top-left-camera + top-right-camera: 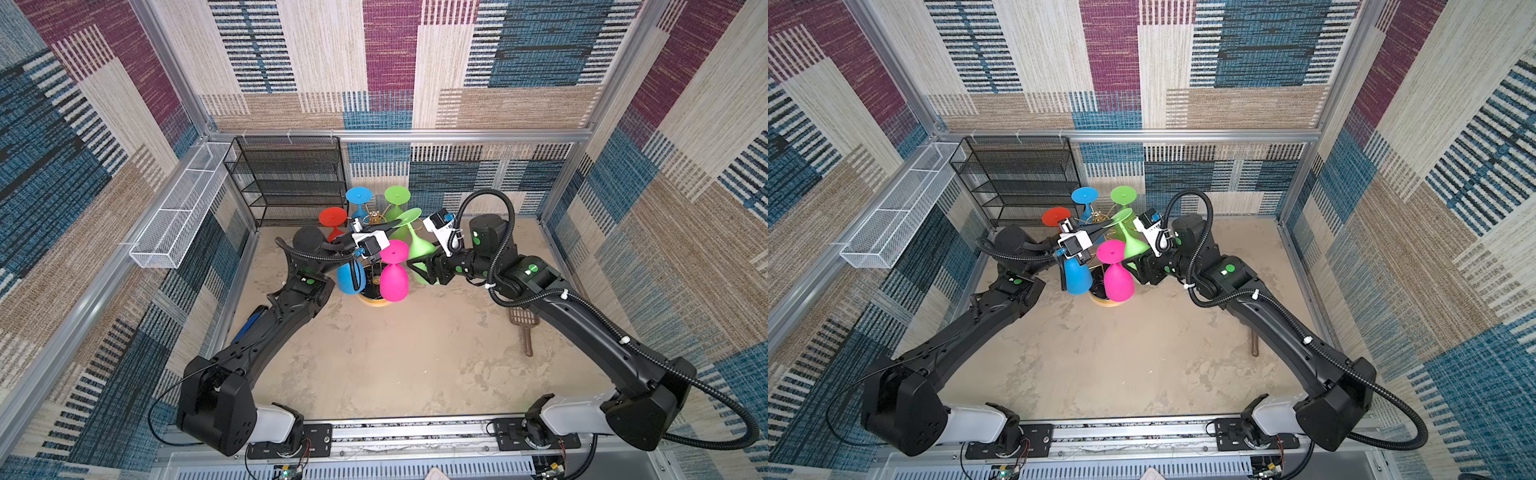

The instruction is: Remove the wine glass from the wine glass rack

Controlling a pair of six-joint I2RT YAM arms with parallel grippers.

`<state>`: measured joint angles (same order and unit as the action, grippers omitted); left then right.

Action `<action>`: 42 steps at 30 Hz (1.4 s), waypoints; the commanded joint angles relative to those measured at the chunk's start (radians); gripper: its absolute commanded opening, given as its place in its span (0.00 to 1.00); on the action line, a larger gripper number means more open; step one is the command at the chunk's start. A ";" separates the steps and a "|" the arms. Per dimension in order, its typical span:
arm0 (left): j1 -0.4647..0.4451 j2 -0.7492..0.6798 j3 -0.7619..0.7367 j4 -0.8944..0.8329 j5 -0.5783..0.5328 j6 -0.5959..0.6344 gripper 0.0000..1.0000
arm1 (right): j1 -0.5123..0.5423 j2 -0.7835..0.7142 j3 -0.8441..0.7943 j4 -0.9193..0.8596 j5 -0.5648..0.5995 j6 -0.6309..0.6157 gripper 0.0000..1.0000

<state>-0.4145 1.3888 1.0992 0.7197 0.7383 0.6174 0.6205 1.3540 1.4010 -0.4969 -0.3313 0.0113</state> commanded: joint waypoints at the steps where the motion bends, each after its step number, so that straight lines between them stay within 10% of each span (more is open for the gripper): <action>1: -0.003 -0.010 -0.016 0.123 -0.060 -0.084 0.00 | 0.003 -0.005 -0.011 0.042 -0.013 -0.002 0.64; 8: -0.003 -0.042 -0.053 0.110 -0.136 -0.169 0.00 | 0.002 -0.073 -0.049 0.167 -0.029 0.082 0.95; 17: -0.003 -0.157 -0.071 -0.146 -0.490 -0.546 0.00 | -0.003 -0.263 -0.139 0.372 0.084 0.159 1.00; 42: 0.020 -0.237 -0.093 -0.371 -0.404 -0.820 0.00 | -0.067 -0.301 -0.235 0.433 0.134 0.307 0.55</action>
<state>-0.3954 1.1572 0.9985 0.3389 0.3016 -0.1654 0.5556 1.0359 1.1545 -0.0948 -0.1524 0.2916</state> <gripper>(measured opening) 0.064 0.556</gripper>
